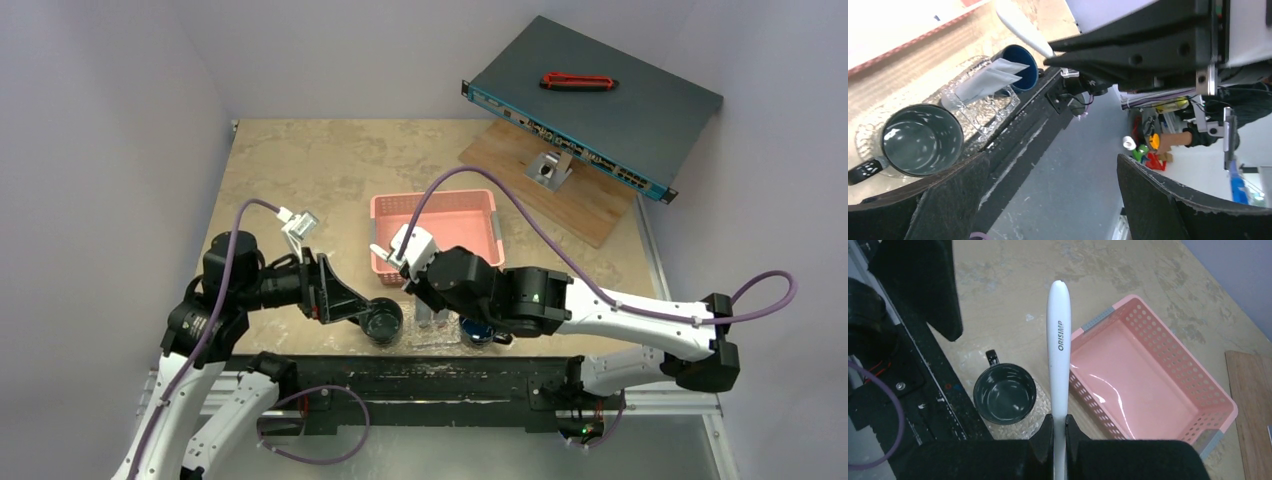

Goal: Prepare toiletry sets of a toothbrush and toothpaste on the tray

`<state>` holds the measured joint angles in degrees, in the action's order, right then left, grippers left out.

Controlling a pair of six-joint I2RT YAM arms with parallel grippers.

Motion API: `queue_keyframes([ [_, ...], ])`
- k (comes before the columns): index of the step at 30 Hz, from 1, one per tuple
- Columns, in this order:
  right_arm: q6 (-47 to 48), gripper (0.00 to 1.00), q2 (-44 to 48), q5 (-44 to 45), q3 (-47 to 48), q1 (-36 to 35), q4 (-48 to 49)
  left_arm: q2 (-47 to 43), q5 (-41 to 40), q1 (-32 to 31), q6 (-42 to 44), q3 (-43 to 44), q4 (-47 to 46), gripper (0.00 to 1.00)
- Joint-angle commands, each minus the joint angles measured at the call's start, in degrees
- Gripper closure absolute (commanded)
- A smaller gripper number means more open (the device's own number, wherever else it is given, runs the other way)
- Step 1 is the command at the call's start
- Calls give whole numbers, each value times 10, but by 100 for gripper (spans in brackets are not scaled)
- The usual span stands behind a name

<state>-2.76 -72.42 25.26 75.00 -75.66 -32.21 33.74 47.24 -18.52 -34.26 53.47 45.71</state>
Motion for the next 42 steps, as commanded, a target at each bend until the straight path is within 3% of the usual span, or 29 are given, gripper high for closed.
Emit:
queue_keyframes([
  [1, 23, 100, 26, 37, -19, -41, 6, 14, 40, -1, -49, 16, -14, 3],
  [12, 80, 100, 32, 100, -54, -135, 39, 37, 64, -1, -57, 22, 15, 11],
  [17, 104, 100, 6, 114, -43, -160, 40, 41, 64, -1, -44, 25, 39, 20],
  [24, 117, 100, -17, 114, -27, -175, 51, 34, 71, -1, -37, 22, 49, 34],
  [42, 123, 100, -39, 108, -8, -190, 59, 20, 89, -1, -5, 10, 69, 58],
])
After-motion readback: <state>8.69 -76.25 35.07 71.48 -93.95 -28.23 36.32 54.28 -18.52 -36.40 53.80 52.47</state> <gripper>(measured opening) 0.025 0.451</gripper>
